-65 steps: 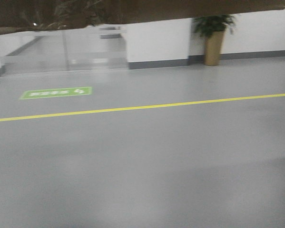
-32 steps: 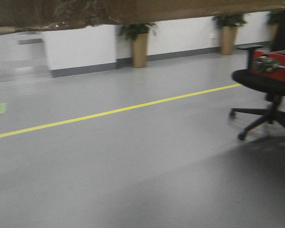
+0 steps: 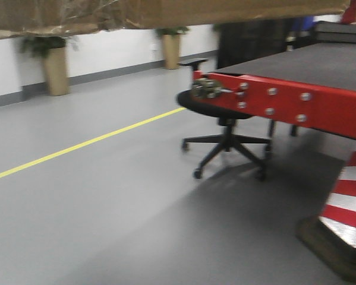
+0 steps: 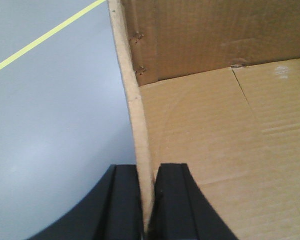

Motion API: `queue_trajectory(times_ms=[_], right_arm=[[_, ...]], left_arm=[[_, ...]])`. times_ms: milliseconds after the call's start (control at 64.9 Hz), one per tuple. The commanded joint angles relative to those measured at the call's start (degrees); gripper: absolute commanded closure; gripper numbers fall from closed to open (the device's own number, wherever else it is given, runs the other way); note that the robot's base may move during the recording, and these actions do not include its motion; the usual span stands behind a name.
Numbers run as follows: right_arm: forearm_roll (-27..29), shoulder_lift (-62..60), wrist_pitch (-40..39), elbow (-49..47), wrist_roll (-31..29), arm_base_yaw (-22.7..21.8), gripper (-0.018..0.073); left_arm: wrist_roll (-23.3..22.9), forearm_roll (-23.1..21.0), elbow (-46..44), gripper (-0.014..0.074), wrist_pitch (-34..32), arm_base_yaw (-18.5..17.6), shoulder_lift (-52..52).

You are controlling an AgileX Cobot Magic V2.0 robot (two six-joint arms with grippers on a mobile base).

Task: Grab carton from right shelf to conveyor
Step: 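Carry the carton with both grippers up to the red-framed conveyor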

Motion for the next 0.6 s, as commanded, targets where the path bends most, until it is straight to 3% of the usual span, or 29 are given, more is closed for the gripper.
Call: queue_trajectory(times_ms=[0,585], right_arm=[[2.6,-0.8,-3.0,-0.3,-1.4,0.4,0.0625],[2.7,-0.3,-3.3,-0.3,-1.4,0.4,0.0625]], left_arm=[[0.5,0.8,-0.2,0.0605,-2.7,-0.5,-0.2],[0.5,6.0,-0.2,0.0605,-2.7,-0.5,-0.2]])
